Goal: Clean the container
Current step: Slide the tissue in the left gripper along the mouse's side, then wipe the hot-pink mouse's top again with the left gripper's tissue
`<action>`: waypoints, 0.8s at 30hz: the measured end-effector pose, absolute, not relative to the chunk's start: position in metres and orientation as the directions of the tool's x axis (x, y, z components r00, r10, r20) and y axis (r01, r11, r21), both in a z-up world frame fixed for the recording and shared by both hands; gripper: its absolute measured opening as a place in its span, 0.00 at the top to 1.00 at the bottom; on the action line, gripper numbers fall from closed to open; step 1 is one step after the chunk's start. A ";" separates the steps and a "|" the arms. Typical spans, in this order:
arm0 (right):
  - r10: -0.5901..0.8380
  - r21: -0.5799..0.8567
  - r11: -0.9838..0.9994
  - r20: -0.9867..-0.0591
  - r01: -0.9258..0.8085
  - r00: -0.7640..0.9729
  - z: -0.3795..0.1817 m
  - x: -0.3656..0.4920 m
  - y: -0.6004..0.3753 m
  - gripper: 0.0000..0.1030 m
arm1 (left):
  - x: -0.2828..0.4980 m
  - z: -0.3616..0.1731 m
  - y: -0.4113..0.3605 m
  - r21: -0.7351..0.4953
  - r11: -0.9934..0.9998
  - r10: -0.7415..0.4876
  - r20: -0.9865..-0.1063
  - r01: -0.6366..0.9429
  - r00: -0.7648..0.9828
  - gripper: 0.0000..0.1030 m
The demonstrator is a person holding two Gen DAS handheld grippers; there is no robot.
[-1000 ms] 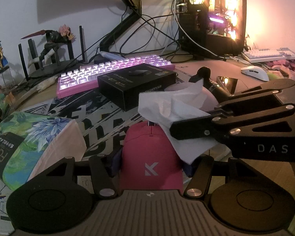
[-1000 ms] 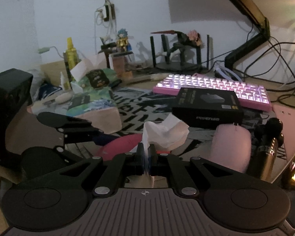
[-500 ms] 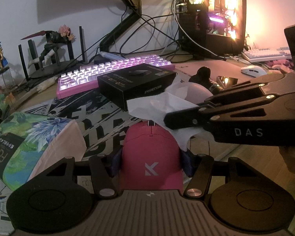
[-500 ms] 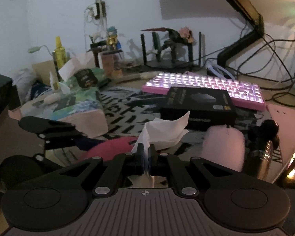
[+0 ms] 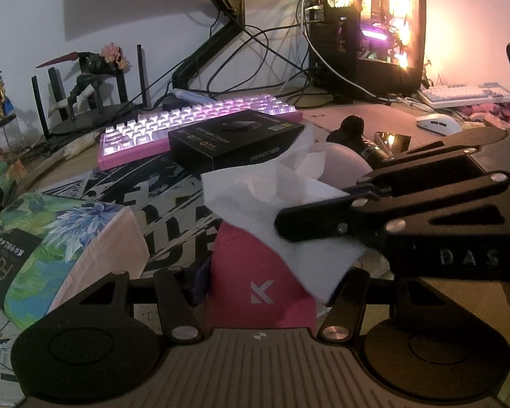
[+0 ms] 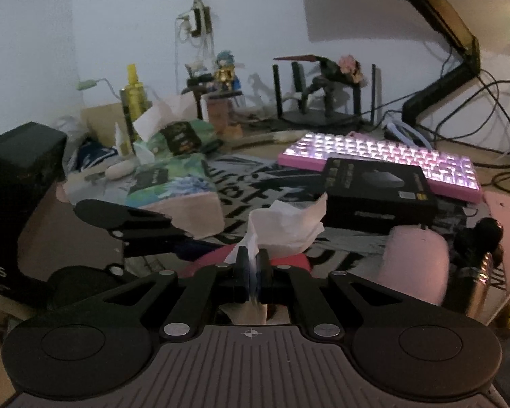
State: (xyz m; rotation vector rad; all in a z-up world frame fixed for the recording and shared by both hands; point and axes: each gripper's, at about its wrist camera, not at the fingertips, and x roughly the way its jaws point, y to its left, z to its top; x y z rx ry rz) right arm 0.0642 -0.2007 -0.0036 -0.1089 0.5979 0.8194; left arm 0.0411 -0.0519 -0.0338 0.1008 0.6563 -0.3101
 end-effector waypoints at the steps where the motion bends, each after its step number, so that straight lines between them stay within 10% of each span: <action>1: 0.645 0.125 0.695 -0.545 -0.708 0.536 -0.005 0.066 -0.202 0.95 | 0.041 -0.034 -0.052 -0.005 0.949 -0.251 -0.614 0.315 0.748 0.43; 24: 0.643 0.109 0.690 -0.547 -0.715 0.537 -0.004 0.062 -0.202 0.95 | 0.041 -0.034 -0.052 -0.005 0.949 -0.252 -0.614 0.315 0.748 0.43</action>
